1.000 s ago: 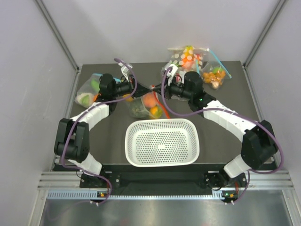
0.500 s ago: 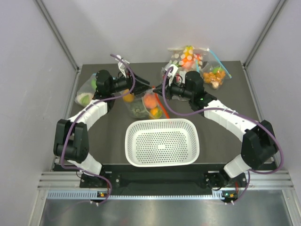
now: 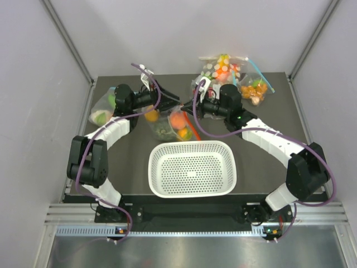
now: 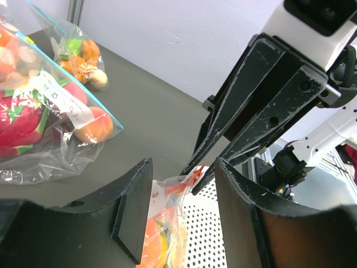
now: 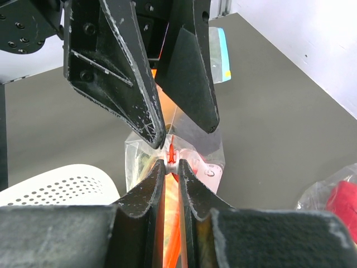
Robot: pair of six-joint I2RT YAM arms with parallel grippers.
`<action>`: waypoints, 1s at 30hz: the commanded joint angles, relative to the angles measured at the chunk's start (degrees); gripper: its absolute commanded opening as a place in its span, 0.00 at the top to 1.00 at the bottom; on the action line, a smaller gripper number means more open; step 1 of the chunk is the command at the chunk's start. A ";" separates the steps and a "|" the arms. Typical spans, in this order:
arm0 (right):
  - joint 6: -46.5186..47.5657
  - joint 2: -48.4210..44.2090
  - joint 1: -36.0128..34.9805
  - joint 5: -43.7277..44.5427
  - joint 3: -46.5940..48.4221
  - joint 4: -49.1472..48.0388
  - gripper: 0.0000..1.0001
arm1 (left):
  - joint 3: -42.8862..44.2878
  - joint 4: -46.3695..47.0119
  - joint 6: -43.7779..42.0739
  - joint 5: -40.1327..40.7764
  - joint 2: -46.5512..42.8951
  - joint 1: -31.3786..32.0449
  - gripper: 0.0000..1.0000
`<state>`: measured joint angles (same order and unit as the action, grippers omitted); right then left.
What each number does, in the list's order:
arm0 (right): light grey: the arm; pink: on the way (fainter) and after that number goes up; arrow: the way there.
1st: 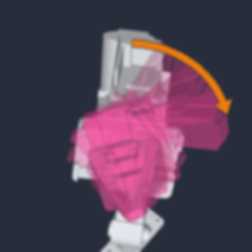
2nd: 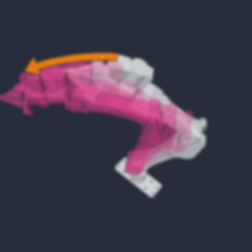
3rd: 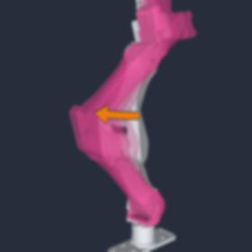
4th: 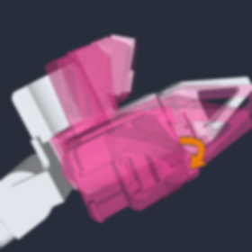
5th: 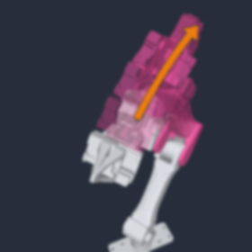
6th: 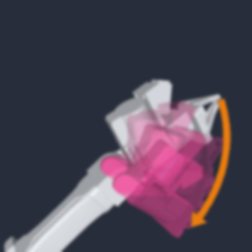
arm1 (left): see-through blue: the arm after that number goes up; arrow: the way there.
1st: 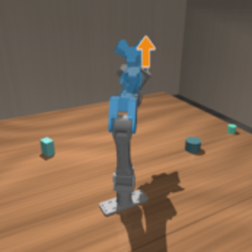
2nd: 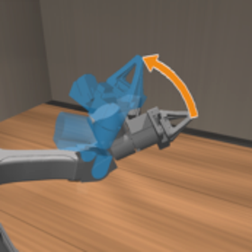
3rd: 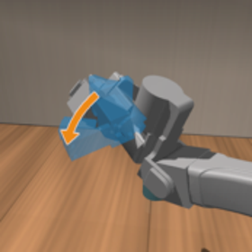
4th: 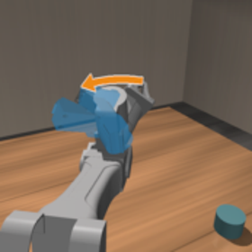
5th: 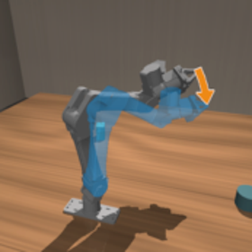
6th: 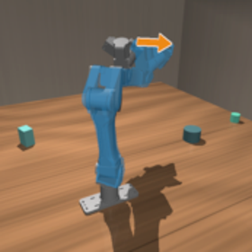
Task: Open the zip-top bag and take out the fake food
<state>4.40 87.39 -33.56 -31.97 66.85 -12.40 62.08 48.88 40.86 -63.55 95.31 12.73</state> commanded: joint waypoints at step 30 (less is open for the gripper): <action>-0.98 -0.03 0.34 -1.87 2.06 -0.87 1.00 | -0.47 3.76 -0.61 -2.54 0.23 1.68 0.66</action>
<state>3.79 87.42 -33.56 -32.49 66.85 -12.36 61.67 51.62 41.67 -65.14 95.55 14.20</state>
